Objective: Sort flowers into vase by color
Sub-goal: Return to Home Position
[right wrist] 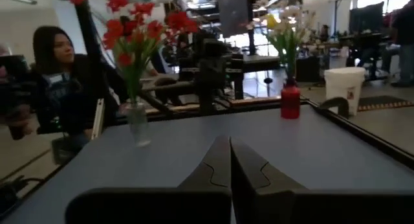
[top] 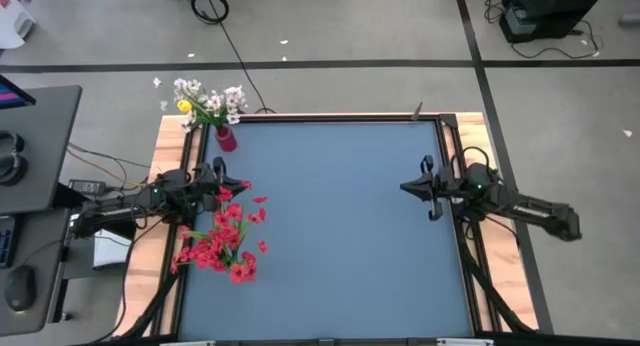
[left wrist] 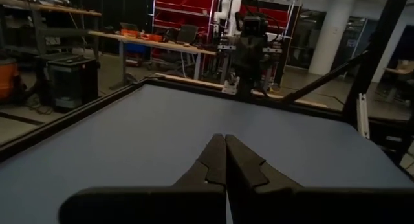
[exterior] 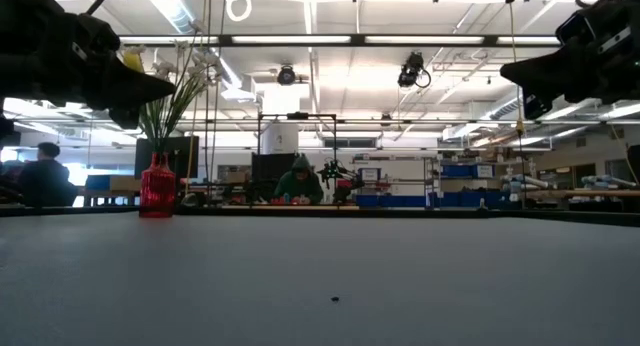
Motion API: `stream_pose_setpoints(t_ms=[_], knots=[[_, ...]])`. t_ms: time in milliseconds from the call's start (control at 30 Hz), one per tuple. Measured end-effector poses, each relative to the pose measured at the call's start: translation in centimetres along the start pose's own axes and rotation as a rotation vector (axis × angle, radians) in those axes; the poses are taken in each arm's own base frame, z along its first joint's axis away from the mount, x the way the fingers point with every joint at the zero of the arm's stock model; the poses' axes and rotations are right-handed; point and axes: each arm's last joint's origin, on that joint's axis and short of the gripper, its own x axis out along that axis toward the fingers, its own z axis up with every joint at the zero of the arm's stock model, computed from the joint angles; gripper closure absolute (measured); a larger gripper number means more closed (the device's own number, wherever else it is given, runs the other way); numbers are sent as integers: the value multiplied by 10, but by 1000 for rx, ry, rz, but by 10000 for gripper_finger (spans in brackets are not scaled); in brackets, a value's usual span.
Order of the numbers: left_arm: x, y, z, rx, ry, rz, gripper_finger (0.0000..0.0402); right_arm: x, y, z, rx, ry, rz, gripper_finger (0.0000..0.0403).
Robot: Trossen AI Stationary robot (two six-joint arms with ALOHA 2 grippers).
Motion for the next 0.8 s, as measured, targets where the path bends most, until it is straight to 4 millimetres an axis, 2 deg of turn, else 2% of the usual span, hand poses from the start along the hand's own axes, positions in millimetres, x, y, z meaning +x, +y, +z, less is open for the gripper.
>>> stream_pose_setpoints(t_ms=[233,400,667,800], knots=[[0,-4,-1,-13,8,-47,401,3,12,-7,-62,47,-19,403],[0,-6,-1,43,12,-40,401,3,14,-7,-79,49,-79,402],[0,-5,-1,35,10,-37,386,3,14,-5,-71,27,-112,352],[0,-5,-1,35,10,-35,377,3,14,-5,-60,26,-112,342]])
